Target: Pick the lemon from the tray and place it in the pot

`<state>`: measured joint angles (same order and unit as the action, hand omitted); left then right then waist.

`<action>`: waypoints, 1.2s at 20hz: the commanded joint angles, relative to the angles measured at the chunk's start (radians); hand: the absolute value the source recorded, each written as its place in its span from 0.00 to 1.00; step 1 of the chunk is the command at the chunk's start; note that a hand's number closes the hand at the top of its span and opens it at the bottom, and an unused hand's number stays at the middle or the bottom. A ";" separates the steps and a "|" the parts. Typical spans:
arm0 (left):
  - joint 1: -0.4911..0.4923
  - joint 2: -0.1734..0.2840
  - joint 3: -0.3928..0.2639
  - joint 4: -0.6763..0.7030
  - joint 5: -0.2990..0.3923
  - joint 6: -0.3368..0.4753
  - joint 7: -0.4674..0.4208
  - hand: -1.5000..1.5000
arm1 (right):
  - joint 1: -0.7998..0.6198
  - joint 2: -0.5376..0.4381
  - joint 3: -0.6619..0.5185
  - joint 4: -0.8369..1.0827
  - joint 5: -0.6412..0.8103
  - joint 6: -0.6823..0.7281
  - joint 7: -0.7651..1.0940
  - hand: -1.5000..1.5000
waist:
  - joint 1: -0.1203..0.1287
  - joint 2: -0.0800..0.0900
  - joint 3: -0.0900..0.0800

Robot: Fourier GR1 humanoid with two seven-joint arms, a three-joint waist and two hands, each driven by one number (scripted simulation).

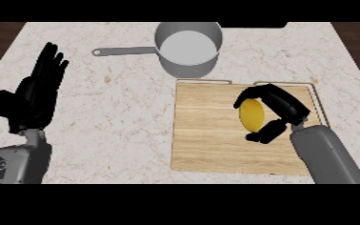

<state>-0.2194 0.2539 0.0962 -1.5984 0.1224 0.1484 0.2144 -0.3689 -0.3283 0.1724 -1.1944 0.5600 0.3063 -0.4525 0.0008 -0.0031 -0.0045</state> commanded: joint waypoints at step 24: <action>-0.053 -0.070 -0.078 0.000 -0.040 -0.030 0.017 0.50 | -0.266 0.327 0.356 -0.153 0.203 -0.269 0.931 1.00 | 0.128 -0.006 0.003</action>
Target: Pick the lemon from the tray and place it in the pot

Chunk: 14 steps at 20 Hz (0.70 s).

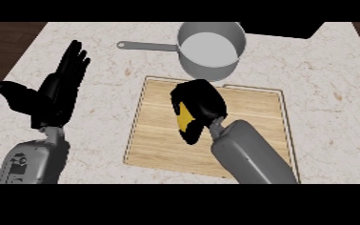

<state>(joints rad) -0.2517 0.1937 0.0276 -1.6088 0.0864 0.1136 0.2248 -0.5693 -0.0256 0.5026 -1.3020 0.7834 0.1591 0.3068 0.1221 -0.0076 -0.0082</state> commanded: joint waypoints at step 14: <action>-0.055 -0.005 -0.008 0.039 -0.018 0.010 0.016 0.50 | -0.538 0.025 0.154 0.015 0.168 -0.531 0.909 1.00 | 0.011 0.005 0.002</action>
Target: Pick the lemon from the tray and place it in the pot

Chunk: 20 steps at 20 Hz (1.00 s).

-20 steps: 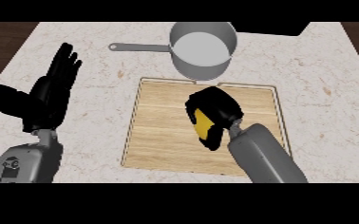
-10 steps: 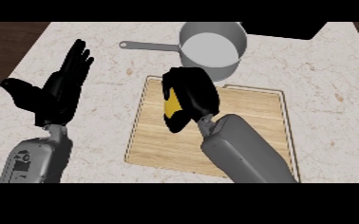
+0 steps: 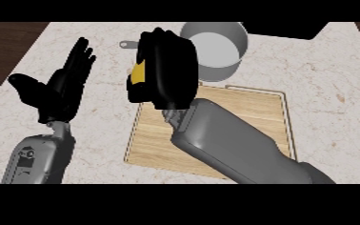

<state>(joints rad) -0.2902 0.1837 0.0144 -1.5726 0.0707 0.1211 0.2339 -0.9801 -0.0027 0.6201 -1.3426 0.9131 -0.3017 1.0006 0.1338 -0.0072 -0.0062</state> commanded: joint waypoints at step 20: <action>-0.017 0.037 0.049 -0.007 0.006 -0.002 0.015 0.50 | -0.346 0.002 0.024 0.617 0.024 -0.257 0.184 1.00 | -0.055 0.019 0.002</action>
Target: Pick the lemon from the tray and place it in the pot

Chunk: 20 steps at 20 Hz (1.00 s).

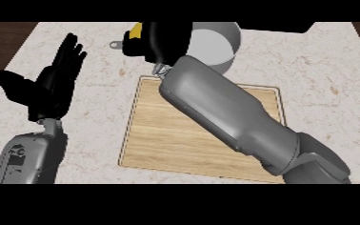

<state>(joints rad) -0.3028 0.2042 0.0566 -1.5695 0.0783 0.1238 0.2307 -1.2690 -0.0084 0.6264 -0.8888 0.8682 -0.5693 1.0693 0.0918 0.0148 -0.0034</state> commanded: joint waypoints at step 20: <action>0.014 0.001 -0.003 -0.051 0.009 -0.019 0.009 0.50 | 0.106 0.008 -0.145 0.385 -0.301 -0.204 -0.280 0.00 | 0.025 0.025 0.005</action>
<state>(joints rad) -0.2841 0.1944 0.0489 -1.6181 0.0815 0.1172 0.2387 -1.2199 -0.0023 0.5297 -0.4854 0.6694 -0.7064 0.9006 0.1072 0.0335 0.0002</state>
